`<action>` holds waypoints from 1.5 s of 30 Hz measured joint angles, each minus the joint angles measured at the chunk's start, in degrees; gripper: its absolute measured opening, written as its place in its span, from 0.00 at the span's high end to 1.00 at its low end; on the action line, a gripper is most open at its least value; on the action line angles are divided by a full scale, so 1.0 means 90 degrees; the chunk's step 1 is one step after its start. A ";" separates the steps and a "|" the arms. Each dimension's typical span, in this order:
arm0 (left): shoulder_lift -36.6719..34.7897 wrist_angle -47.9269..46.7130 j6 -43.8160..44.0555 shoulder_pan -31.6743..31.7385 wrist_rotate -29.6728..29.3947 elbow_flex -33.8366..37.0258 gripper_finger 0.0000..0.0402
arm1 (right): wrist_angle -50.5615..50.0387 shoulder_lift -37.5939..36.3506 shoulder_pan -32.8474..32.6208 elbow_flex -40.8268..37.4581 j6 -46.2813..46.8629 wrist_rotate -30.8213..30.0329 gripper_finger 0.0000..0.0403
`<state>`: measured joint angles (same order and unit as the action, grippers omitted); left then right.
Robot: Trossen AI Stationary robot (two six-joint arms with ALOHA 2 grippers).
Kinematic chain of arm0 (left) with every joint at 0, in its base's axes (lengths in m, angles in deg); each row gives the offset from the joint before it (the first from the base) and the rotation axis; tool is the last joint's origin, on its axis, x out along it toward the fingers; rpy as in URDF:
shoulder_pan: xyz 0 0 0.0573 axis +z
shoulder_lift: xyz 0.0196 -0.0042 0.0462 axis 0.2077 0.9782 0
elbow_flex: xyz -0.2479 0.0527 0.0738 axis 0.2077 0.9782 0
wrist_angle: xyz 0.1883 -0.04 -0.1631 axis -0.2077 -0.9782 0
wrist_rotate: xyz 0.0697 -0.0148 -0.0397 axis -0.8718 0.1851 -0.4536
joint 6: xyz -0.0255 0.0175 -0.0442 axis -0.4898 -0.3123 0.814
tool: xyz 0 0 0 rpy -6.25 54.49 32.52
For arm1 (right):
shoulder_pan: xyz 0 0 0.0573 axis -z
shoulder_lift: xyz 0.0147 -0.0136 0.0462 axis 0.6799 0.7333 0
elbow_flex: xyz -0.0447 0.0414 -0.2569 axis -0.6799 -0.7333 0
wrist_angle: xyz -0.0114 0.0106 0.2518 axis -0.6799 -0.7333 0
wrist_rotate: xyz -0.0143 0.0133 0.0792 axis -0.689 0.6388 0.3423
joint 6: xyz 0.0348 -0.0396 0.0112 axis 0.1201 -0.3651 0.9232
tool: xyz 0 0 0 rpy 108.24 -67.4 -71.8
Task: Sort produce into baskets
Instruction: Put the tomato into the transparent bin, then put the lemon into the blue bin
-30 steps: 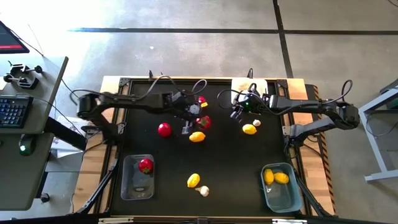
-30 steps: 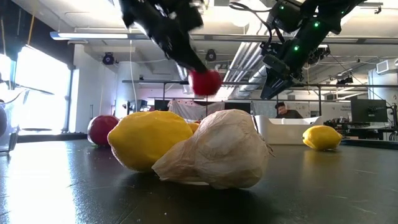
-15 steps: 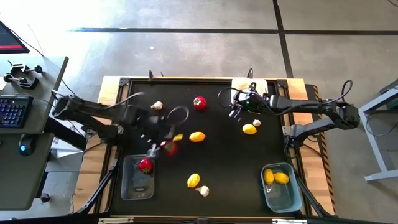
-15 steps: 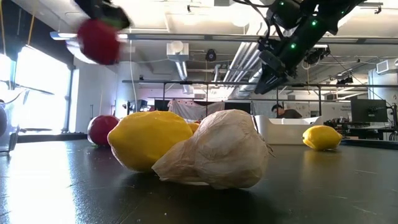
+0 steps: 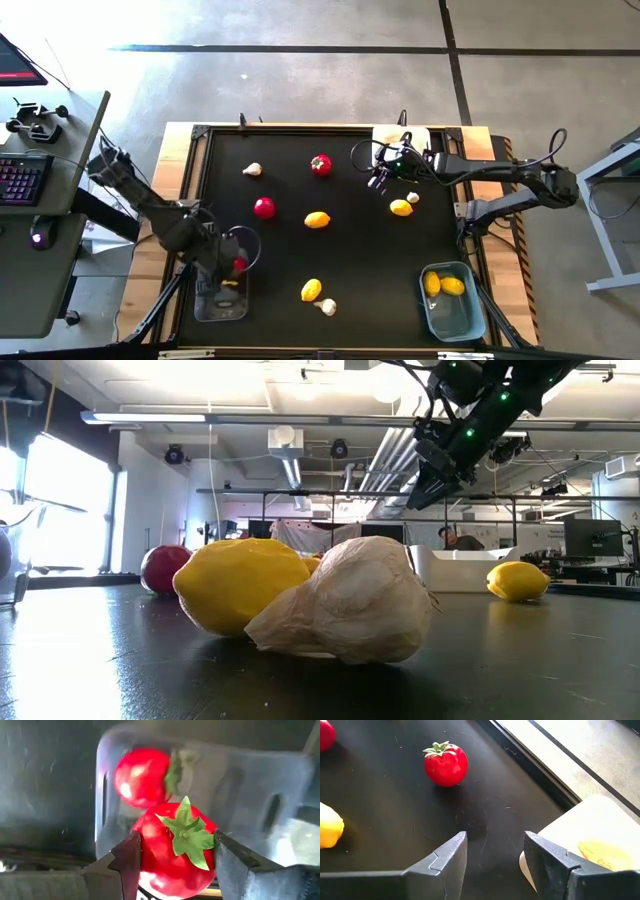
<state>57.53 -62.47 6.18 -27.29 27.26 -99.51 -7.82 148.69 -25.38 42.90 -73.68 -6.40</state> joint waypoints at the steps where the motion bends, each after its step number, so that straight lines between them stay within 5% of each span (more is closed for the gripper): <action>1: 0.0001 0.0004 0.0085 -0.0069 -0.0013 0.0113 0.57 | 0.0000 0.0000 0.0000 0.0000 -0.0002 0.0000 0.54; 12: 0.0005 0.0451 -0.0290 -0.0181 0.0133 0.0993 0.57 | -0.0002 0.0000 0.0000 0.0000 0.0049 0.0000 0.54; 23: 0.0019 0.0569 -0.0350 -0.0135 0.0179 0.1061 0.34 | -0.0002 0.0000 0.0000 0.0000 0.0044 0.0000 0.54; 29: 0.0024 0.0111 -0.0859 -0.0057 -0.0337 0.0807 0.33 | 0.0036 0.0000 0.0000 0.0000 -0.0051 -0.0148 0.54; 37: -0.0029 0.0335 -0.1952 0.0636 -0.0881 0.0767 0.48 | 0.0039 0.0000 0.0001 0.0000 -0.0270 -0.0153 0.55; 45: -0.0029 0.0885 -0.3377 0.1269 -0.0477 0.0767 0.85 | 0.0036 0.0000 0.0002 0.0000 -0.0367 -0.0153 0.70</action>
<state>57.26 -54.51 -24.22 -15.87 22.97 -92.61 -7.49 148.69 -25.36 42.90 -76.98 -7.78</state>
